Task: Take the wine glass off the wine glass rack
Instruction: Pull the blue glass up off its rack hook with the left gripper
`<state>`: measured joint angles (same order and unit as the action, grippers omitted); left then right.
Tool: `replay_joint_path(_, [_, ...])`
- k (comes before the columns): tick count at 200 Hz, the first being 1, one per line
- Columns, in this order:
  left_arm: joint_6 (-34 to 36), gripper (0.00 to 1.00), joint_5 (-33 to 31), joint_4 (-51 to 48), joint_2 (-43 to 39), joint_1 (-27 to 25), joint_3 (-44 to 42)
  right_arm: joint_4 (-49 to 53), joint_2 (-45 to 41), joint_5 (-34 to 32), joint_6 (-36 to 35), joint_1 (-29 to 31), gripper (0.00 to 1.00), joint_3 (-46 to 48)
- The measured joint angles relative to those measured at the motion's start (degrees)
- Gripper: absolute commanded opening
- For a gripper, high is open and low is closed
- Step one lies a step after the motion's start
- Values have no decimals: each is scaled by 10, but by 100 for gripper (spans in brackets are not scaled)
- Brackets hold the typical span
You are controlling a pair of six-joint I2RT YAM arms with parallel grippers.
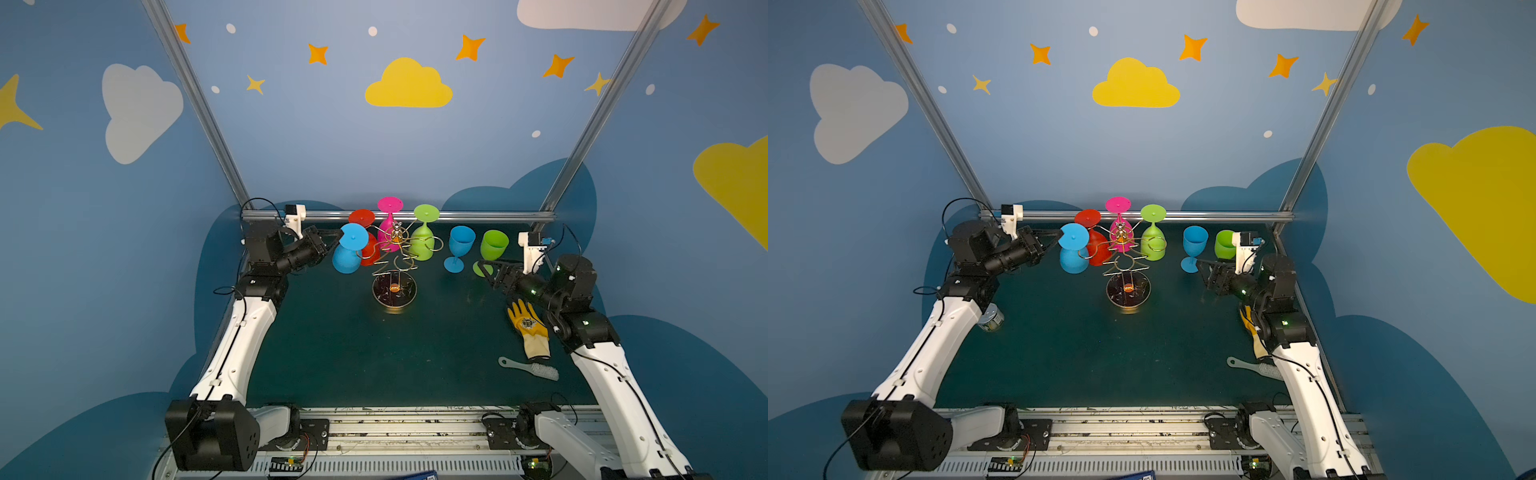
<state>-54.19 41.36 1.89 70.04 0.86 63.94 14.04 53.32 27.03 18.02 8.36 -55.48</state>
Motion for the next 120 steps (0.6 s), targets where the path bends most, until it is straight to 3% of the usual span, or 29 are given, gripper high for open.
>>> replay_joint_path(92, [-14, 4, 31, -28, -94, 169, -11, 3, 0, 2, -13, 0, 76, -4])
replay_joint_path(120, [-43, 4, 52, -15, -97, 187, 20, 0, 6, 12, -21, 0, 76, -19])
